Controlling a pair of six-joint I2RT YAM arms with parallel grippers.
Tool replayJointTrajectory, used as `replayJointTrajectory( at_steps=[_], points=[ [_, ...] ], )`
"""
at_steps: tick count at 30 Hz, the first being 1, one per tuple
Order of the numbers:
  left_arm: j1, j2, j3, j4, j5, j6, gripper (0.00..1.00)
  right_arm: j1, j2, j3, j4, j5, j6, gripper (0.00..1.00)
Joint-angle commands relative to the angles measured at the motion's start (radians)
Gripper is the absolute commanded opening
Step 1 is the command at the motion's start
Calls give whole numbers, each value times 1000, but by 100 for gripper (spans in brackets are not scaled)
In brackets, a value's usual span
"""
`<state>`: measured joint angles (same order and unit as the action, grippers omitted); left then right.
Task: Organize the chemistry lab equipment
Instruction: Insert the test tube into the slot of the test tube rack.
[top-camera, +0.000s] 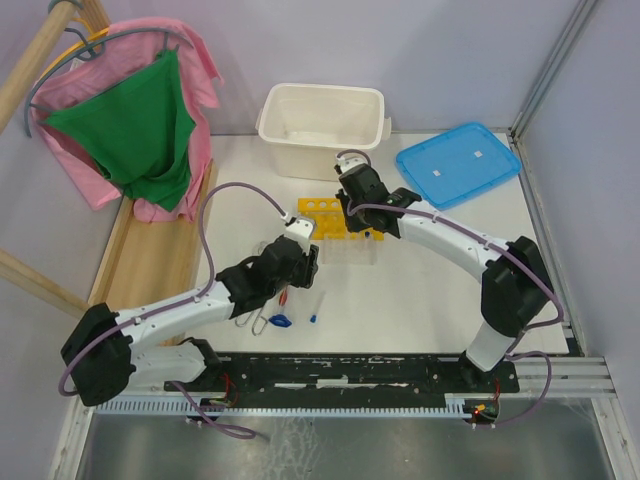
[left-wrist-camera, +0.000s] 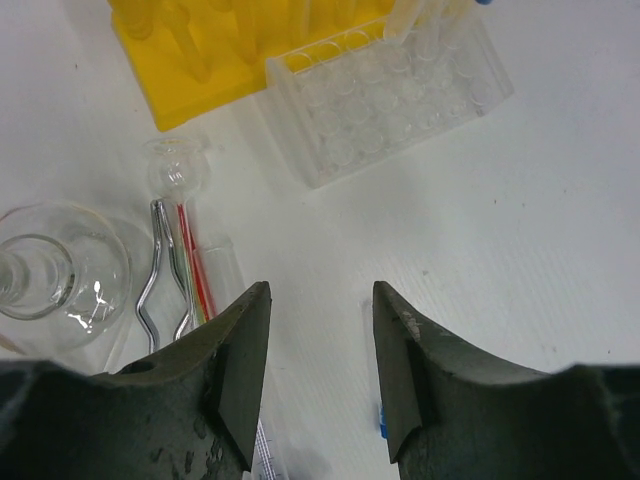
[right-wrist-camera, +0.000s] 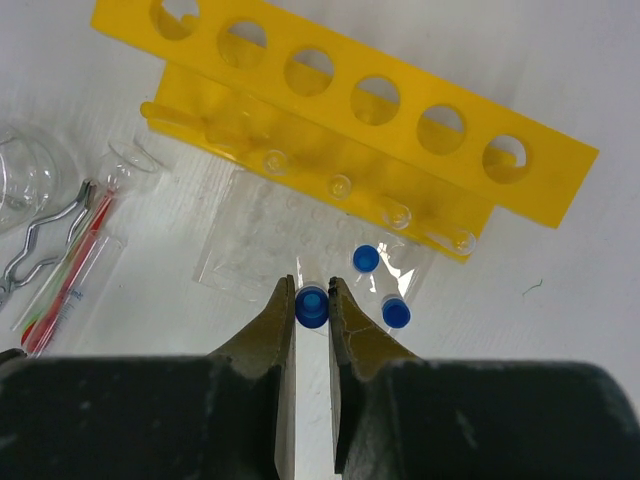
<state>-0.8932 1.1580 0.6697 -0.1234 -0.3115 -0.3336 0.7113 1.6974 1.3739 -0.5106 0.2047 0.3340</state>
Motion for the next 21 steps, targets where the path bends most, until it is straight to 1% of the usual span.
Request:
replayJointTrajectory(
  at_steps=[1, 10, 21],
  points=[
    [7, 8, -14, 56, 31, -28, 52, -2, 7, 37, 26, 33, -14, 7],
    [11, 27, -44, 87, 54, -40, 51, -1, 25, 38, 6, 83, -22, 6],
    [12, 71, -65, 112, 84, -48, 48, -2, 49, 21, 3, 88, -12, 6]
  ],
)
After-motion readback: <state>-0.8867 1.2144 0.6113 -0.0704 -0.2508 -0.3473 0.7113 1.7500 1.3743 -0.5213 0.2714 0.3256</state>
